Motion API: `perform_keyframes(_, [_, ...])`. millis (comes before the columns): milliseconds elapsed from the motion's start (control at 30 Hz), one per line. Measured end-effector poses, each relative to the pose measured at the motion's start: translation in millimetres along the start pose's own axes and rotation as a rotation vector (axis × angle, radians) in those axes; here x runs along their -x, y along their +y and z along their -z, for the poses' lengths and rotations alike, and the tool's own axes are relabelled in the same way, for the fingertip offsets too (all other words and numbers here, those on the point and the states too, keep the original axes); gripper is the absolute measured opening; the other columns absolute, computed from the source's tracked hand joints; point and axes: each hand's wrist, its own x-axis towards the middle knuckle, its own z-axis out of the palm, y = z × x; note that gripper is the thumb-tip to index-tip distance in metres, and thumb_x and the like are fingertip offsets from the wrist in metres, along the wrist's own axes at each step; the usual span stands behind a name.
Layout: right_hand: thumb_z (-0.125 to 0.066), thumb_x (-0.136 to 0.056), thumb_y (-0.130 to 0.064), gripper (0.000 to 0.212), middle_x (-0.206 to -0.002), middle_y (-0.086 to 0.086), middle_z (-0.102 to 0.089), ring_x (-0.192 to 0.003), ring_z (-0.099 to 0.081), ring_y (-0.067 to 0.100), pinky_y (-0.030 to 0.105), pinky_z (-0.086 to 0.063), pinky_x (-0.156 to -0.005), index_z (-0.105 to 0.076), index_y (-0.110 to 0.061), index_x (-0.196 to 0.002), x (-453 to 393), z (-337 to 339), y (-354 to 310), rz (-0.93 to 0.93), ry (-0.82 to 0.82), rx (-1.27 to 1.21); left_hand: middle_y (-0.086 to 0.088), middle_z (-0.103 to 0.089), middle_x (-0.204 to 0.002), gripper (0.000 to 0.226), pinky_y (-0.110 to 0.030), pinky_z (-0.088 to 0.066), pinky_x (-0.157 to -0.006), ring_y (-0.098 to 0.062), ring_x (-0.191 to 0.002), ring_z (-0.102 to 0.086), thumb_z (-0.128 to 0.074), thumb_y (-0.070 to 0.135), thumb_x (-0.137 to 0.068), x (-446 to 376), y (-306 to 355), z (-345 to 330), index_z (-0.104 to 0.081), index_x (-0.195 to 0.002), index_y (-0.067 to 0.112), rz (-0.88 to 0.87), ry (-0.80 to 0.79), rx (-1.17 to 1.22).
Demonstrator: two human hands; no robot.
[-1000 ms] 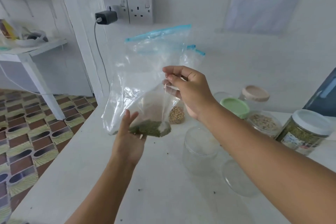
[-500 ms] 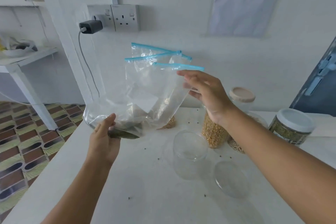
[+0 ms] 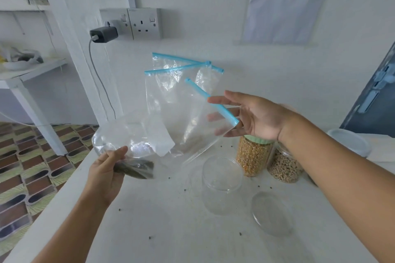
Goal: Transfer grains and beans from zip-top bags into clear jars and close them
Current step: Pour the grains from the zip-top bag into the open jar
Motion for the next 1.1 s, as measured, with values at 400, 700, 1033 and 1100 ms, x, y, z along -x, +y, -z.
perform_keyframes(400, [-0.068,-0.096,0.002,0.031,-0.107,-0.011,-0.079,-0.096,-0.077,0.019,0.012,-0.049,-0.092,-0.078,-0.018,-0.118,-19,-11,17,0.214,0.149,0.482,-0.004,-0.062,-0.078,0.020,-0.036,-0.042,-0.080,-0.018,-0.074,-0.053,-0.075,0.021,-0.084,5,13,-7,-0.066,-0.067,0.013,0.043,-0.027,-0.165])
perform_keyframes(700, [-0.071,-0.094,0.001,0.024,-0.108,0.000,-0.080,-0.094,-0.077,0.013,0.017,-0.055,-0.087,-0.079,-0.010,-0.114,-22,-24,36,0.325,0.263,0.352,0.002,-0.072,-0.100,0.018,-0.038,-0.041,-0.090,-0.016,-0.077,-0.050,-0.076,0.029,-0.082,13,47,-23,-0.080,-0.094,0.016,-0.018,0.035,-0.254])
perform_keyframes(1033, [-0.072,-0.096,-0.007,0.021,-0.113,-0.006,-0.078,-0.095,-0.078,0.018,0.028,-0.056,-0.100,-0.079,-0.013,-0.115,-17,-39,71,0.337,0.317,0.298,0.010,-0.077,-0.087,0.027,-0.029,-0.047,-0.077,-0.014,-0.080,-0.061,-0.086,0.039,-0.070,21,61,-73,-0.082,-0.092,0.022,-0.197,0.048,-0.521])
perform_keyframes(1100, [-0.072,-0.096,-0.007,0.022,-0.114,-0.007,-0.078,-0.096,-0.077,0.017,0.027,-0.057,-0.099,-0.079,-0.014,-0.115,-15,-38,71,0.343,0.318,0.283,0.012,-0.077,-0.084,0.027,-0.028,-0.046,-0.077,-0.013,-0.077,-0.059,-0.086,0.039,-0.070,20,64,-80,-0.082,-0.090,0.023,-0.214,0.047,-0.533])
